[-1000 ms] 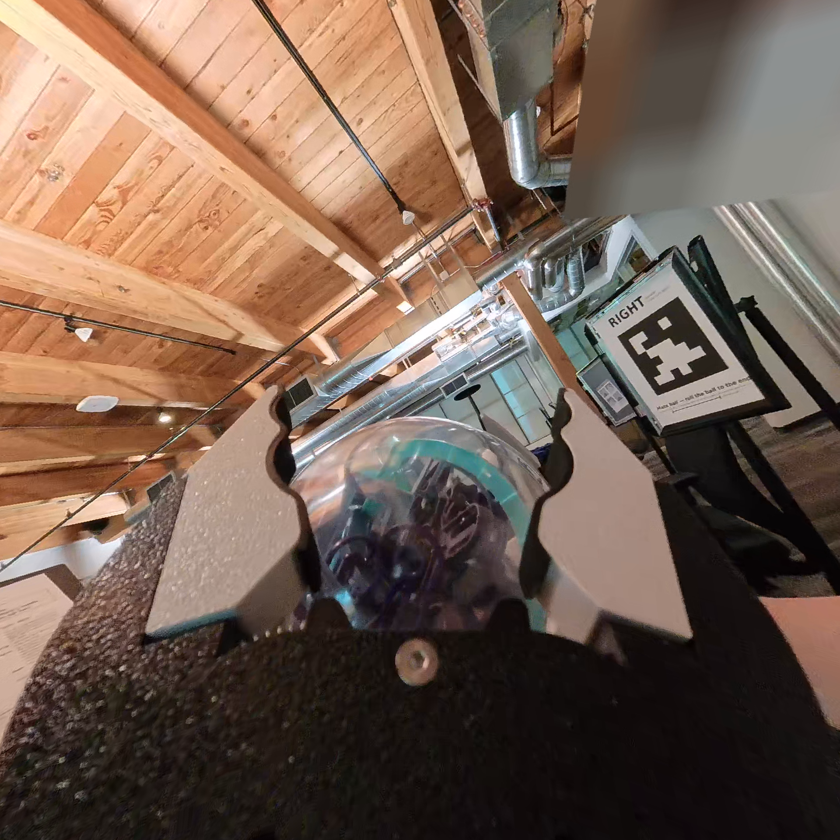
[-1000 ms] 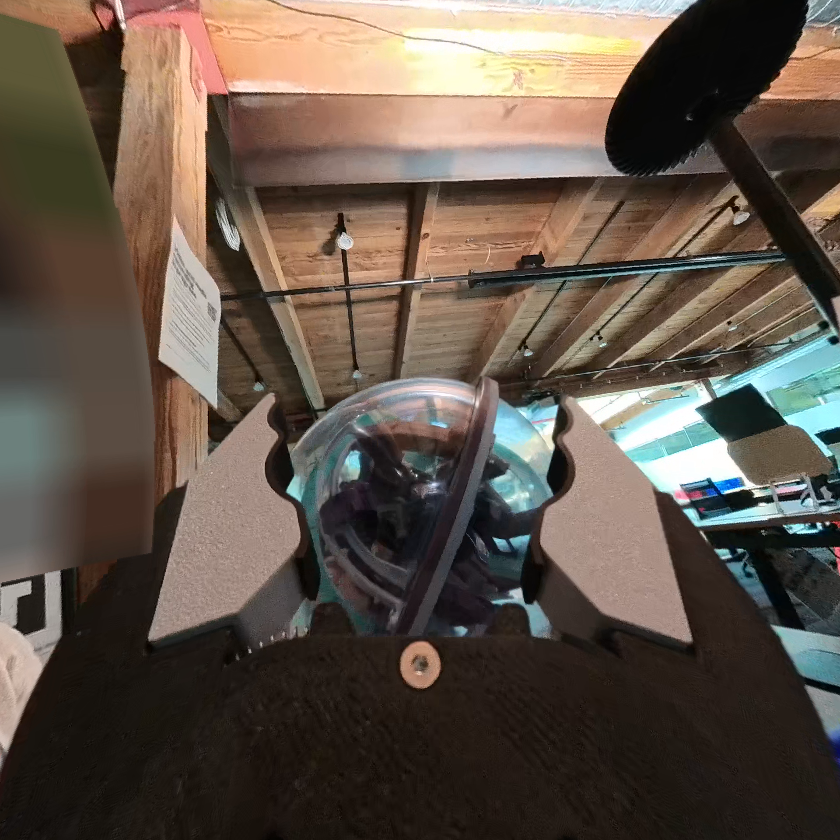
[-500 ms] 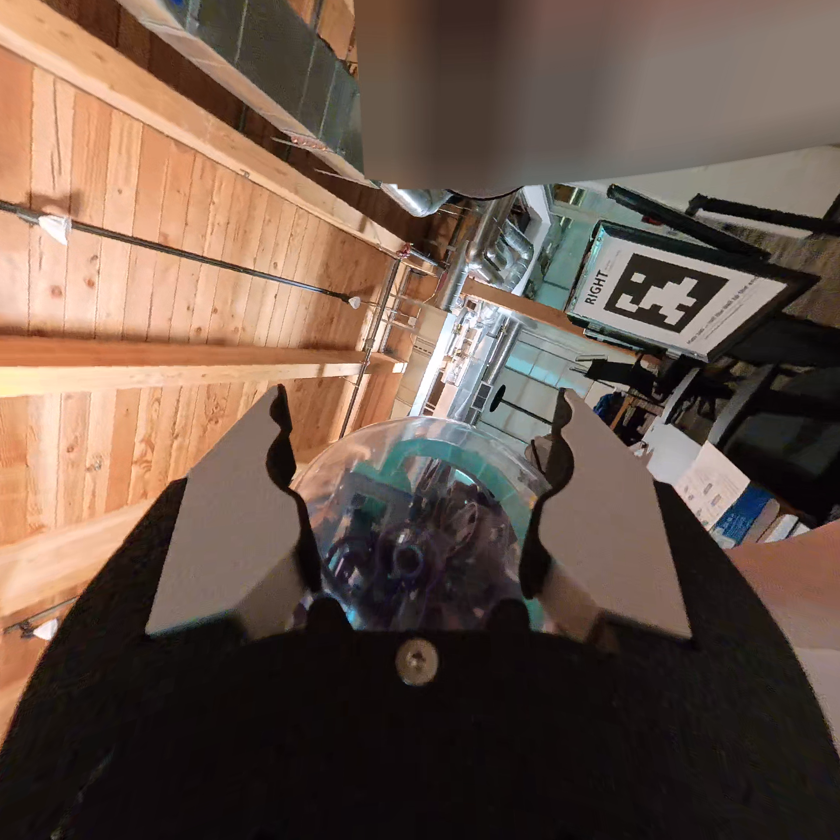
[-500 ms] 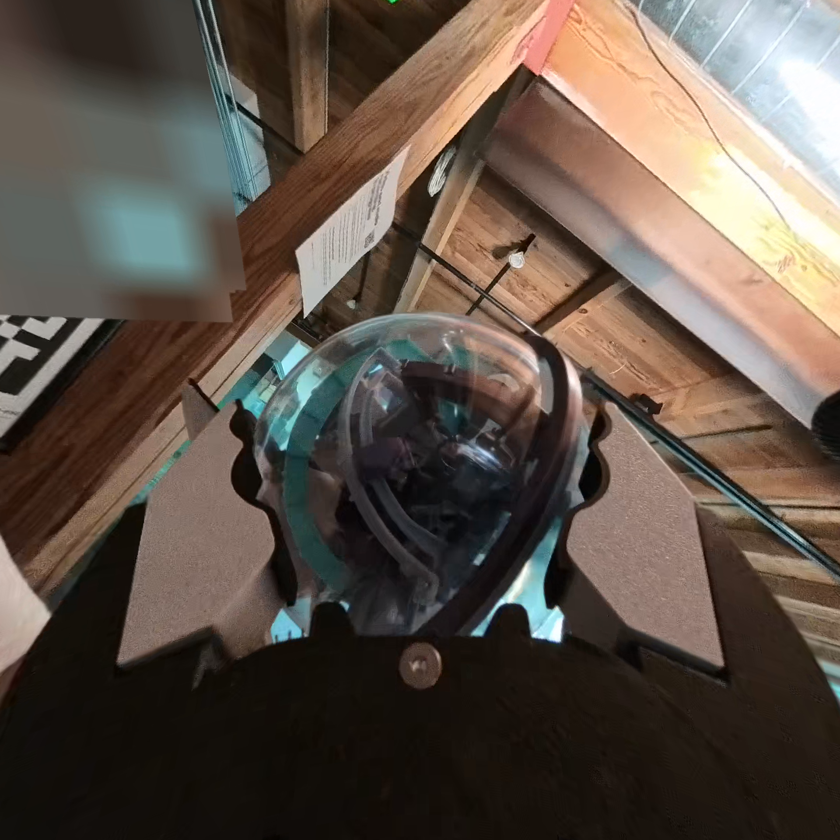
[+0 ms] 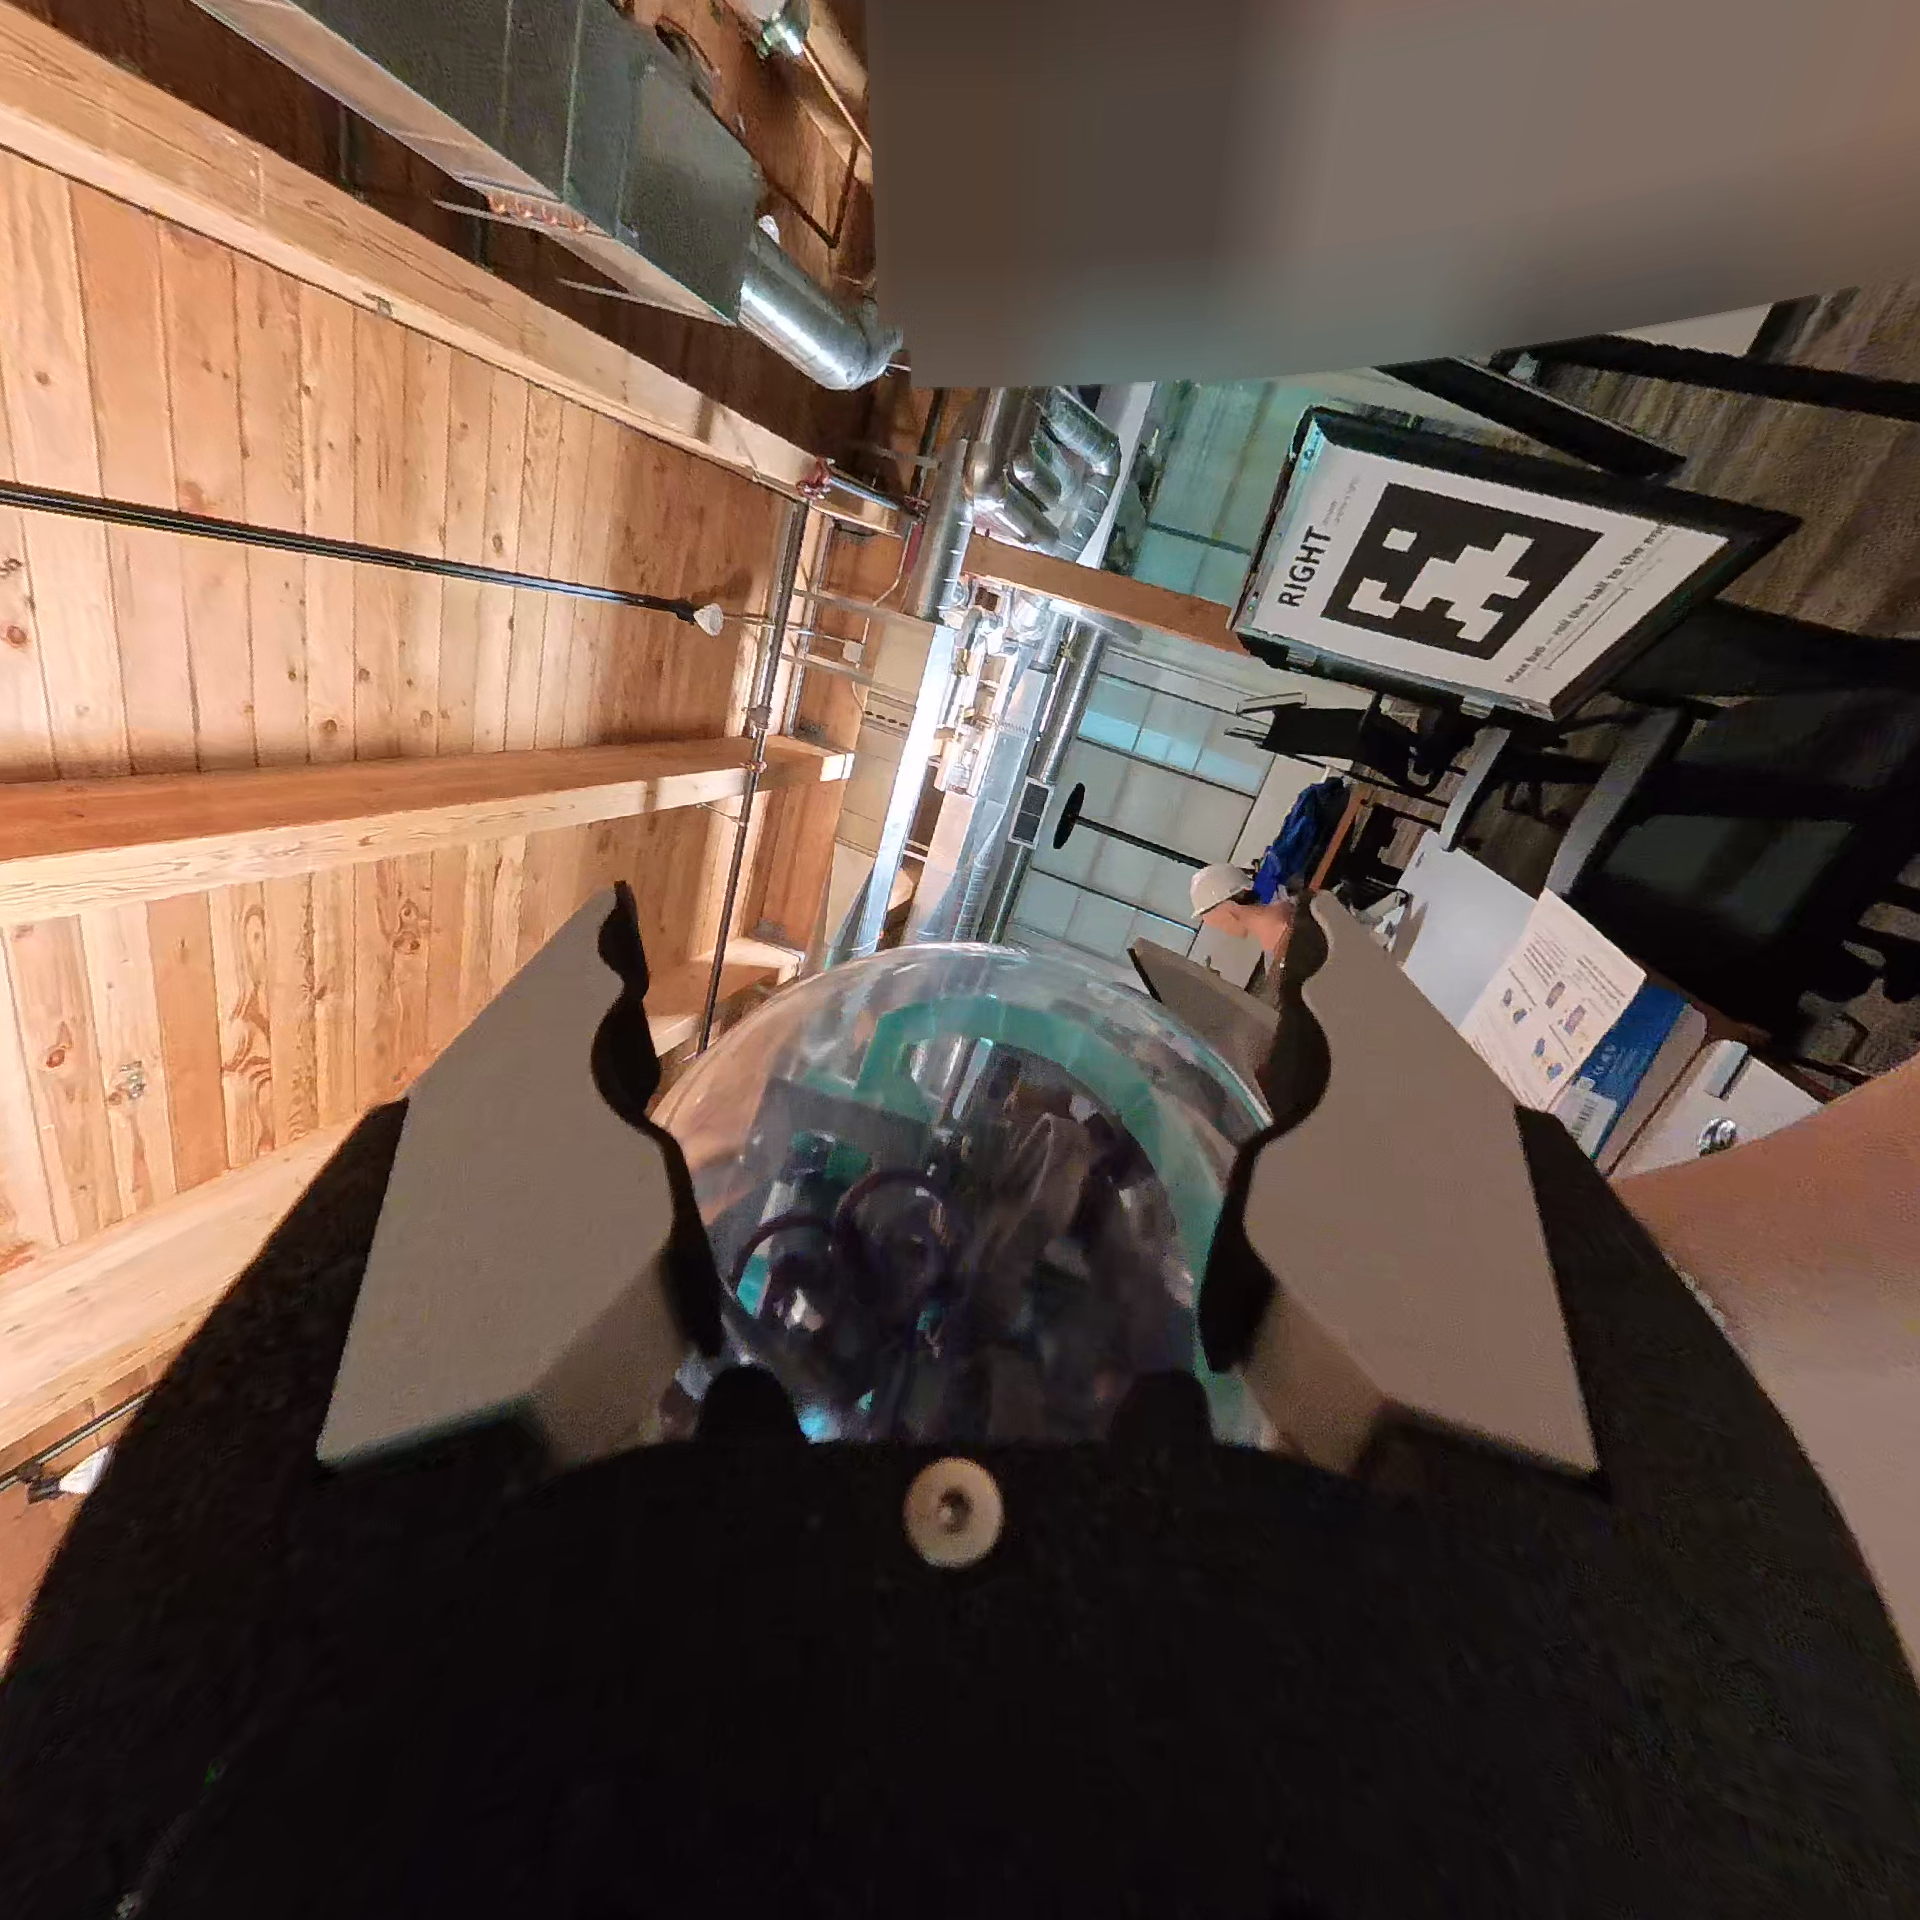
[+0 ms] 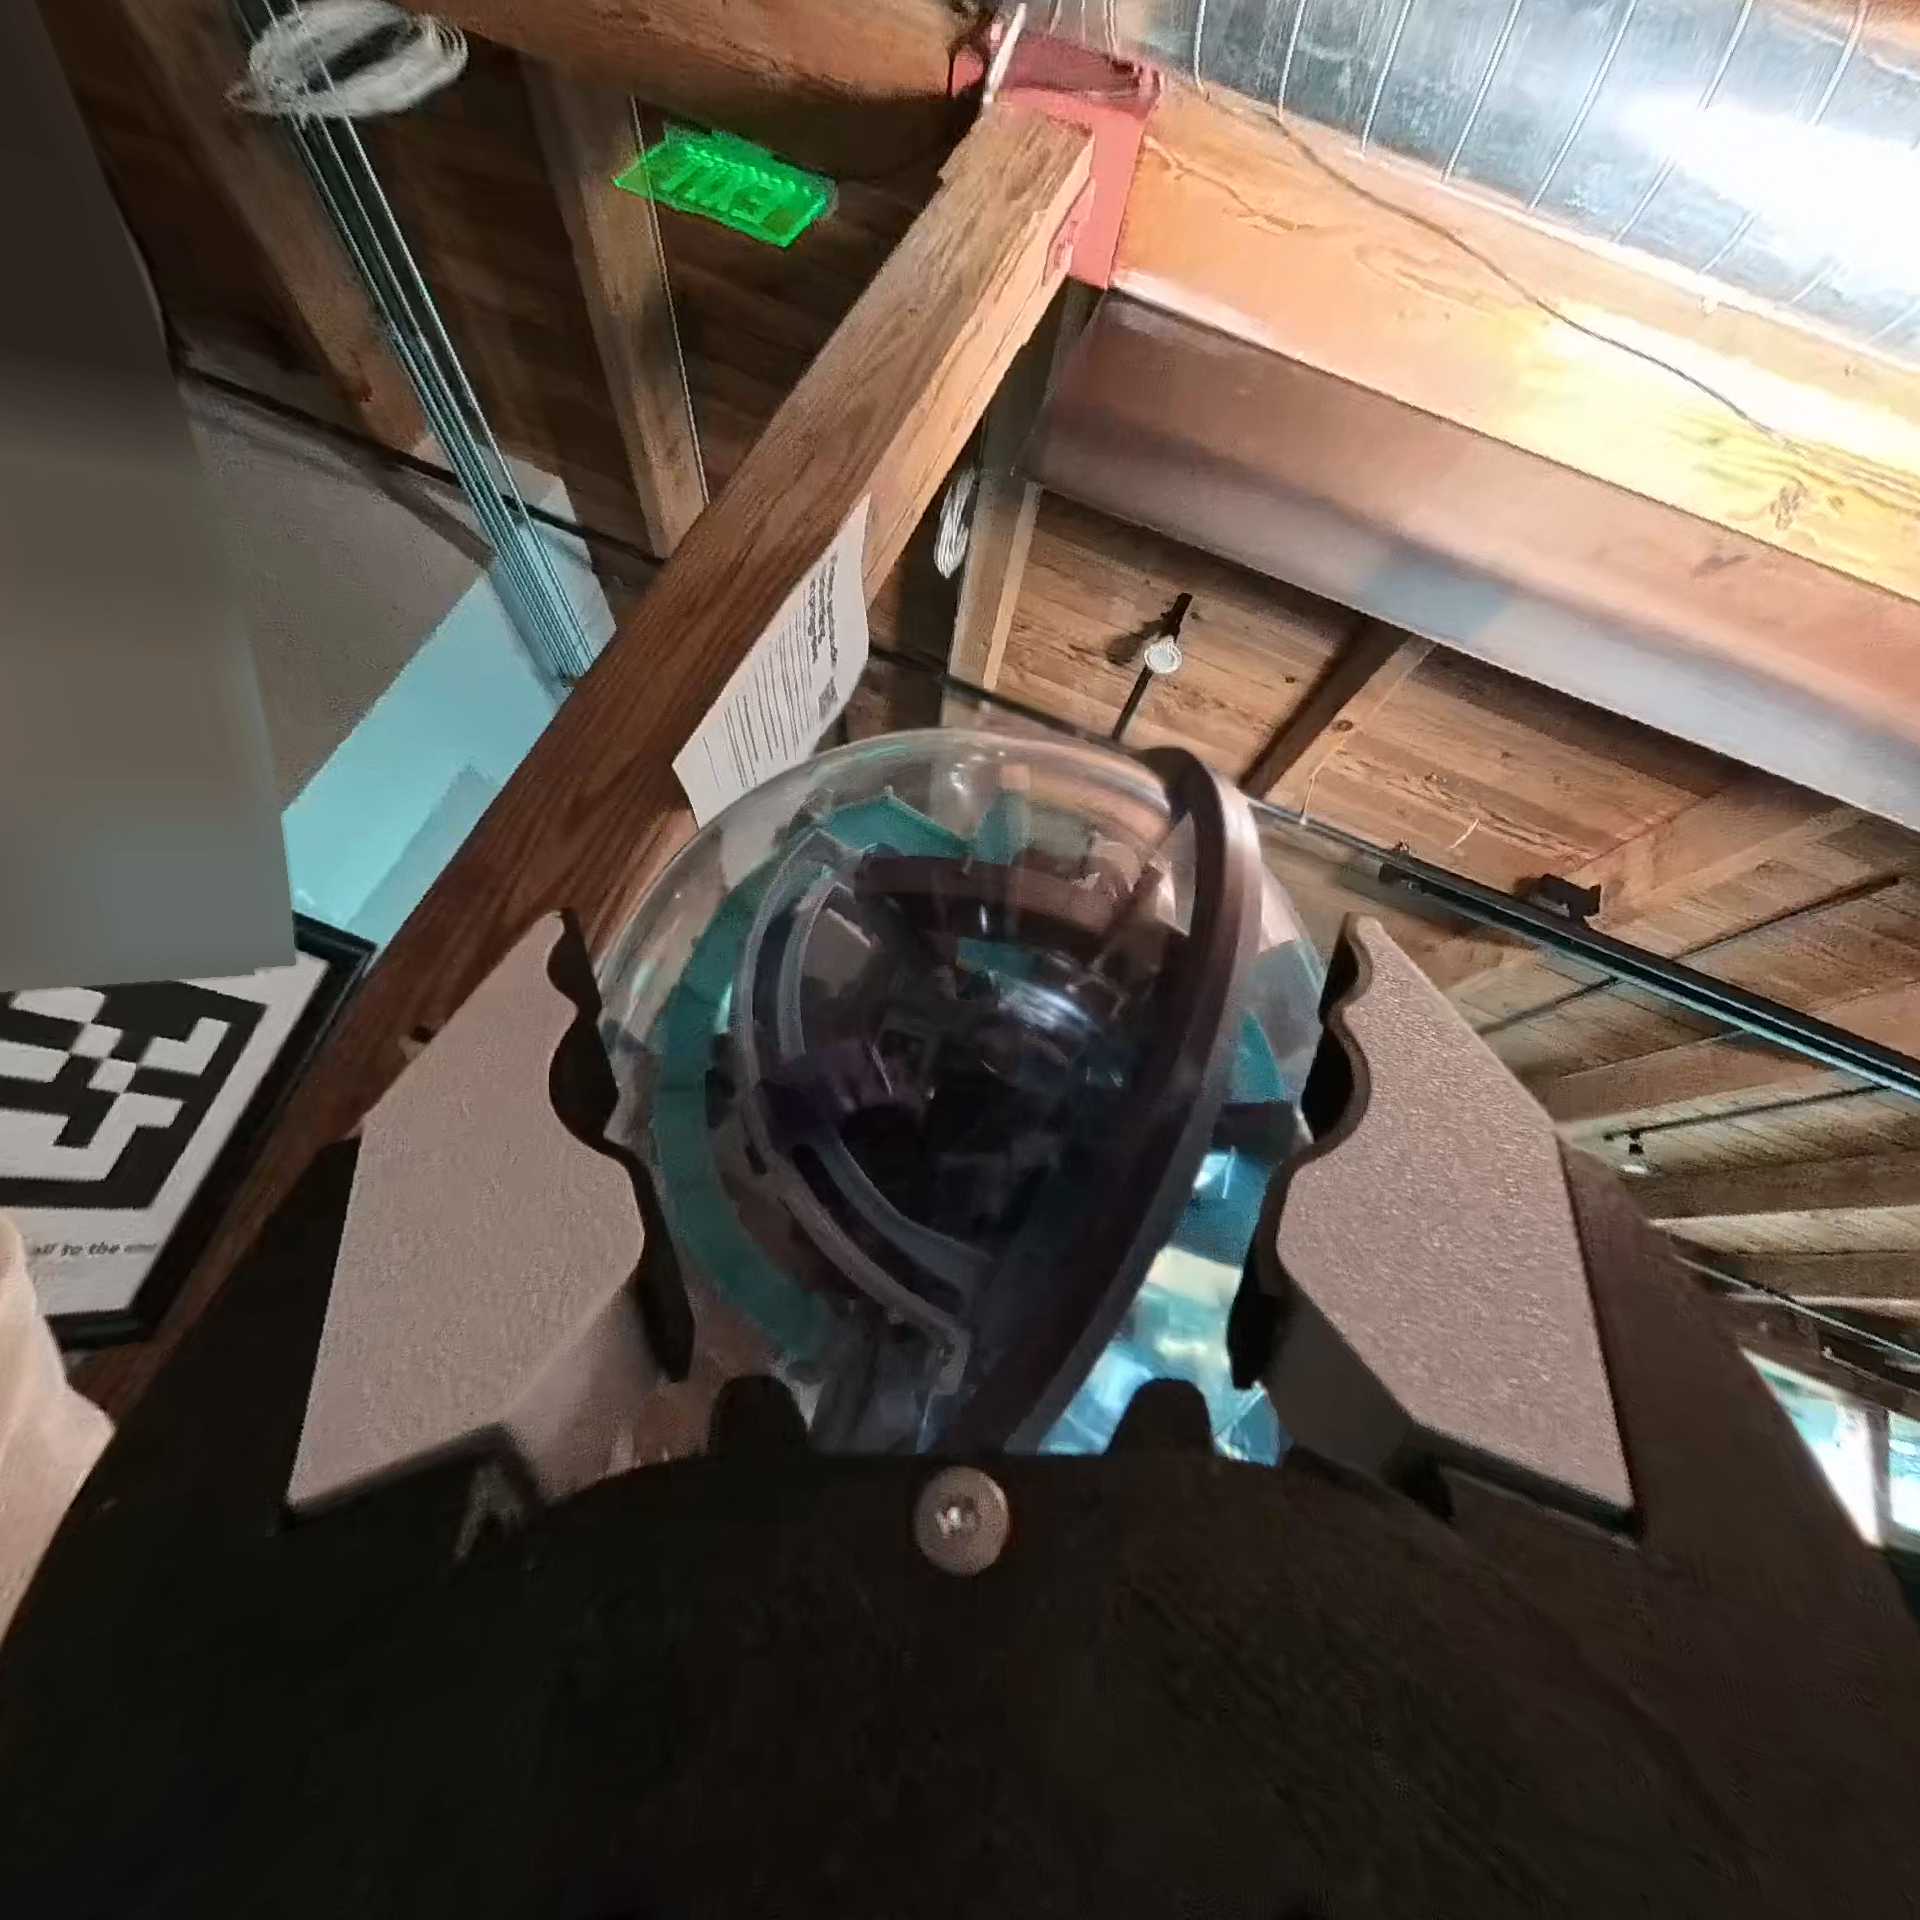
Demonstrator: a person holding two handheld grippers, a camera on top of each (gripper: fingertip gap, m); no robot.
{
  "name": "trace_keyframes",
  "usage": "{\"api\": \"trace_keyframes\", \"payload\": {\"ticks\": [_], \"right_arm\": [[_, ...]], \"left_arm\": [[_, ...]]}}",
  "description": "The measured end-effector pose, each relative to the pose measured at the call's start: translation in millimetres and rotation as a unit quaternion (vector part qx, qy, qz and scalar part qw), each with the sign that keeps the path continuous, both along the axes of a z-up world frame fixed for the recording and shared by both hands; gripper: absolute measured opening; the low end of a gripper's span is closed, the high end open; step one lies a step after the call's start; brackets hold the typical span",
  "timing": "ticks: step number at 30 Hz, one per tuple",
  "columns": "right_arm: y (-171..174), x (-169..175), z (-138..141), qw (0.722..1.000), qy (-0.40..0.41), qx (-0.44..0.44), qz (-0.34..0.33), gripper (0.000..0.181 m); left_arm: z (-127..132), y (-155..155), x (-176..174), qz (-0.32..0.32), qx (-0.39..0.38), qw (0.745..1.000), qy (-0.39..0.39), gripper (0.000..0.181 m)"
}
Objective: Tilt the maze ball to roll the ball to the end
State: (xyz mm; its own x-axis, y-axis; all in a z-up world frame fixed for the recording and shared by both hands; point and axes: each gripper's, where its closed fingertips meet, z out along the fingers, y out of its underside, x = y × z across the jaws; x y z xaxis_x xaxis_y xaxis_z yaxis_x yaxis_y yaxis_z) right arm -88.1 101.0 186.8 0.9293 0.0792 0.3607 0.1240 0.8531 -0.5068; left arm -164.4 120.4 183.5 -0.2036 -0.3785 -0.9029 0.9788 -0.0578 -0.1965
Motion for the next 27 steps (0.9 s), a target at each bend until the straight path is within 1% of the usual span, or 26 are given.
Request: {"api": "trace_keyframes", "payload": {"ticks": [3,5,8,11,13,14,15,16,17,18,19,21,24,27], "right_arm": [[-9,11,-8,0.997,0.012,0.043,0.069,0.13],[-13,13,-11,0.994,0.0,0.068,0.09,0.129],[-16,13,-11,0.991,-0.019,0.097,0.094,0.134],[-21,3,-11,0.989,-0.029,0.11,0.092,0.135],[-21,-9,-11,0.992,-0.041,0.107,0.059,0.138],[-15,-4,-11,0.993,-0.035,0.107,0.037,0.143],[-7,18,-9,0.995,0.014,0.096,0.037,0.146],[3,48,-9,0.993,0.077,0.081,0.046,0.146],[10,75,-16,0.987,0.129,0.072,0.062,0.143],[13,91,-25,0.982,0.163,0.066,0.074,0.14],[11,93,-33,0.98,0.168,0.071,0.074,0.138],[9,85,-43,0.983,0.149,0.083,0.064,0.14],[14,96,-47,0.977,0.174,0.088,0.087,0.14],[17,97,-51,0.978,0.175,0.079,0.081,0.139]], "left_arm": [[-6,-8,2,0.018,0.025,0.999,-0.009,0.115],[-9,-14,1,0.029,0.044,0.998,-0.02,0.114],[-11,-22,2,0.047,0.069,0.996,-0.036,0.113],[-14,-27,-9,0.046,0.08,0.995,-0.047,0.113],[-15,-29,-15,0.051,0.082,0.994,-0.046,0.114],[-13,-28,-4,0.062,0.08,0.994,-0.032,0.116],[-6,-23,19,0.072,0.069,0.995,0.006,0.118],[1,-14,48,0.072,0.052,0.994,0.057,0.118],[2,-5,71,0.064,0.038,0.992,0.103,0.117],[0,1,83,0.055,0.03,0.989,0.132,0.116],[-6,2,84,0.046,0.03,0.989,0.136,0.116],[-18,-1,77,0.047,0.042,0.991,0.12,0.116],[-19,2,85,0.056,0.036,0.989,0.131,0.115],[-22,8,86,0.052,0.035,0.989,0.137,0.114]]}}
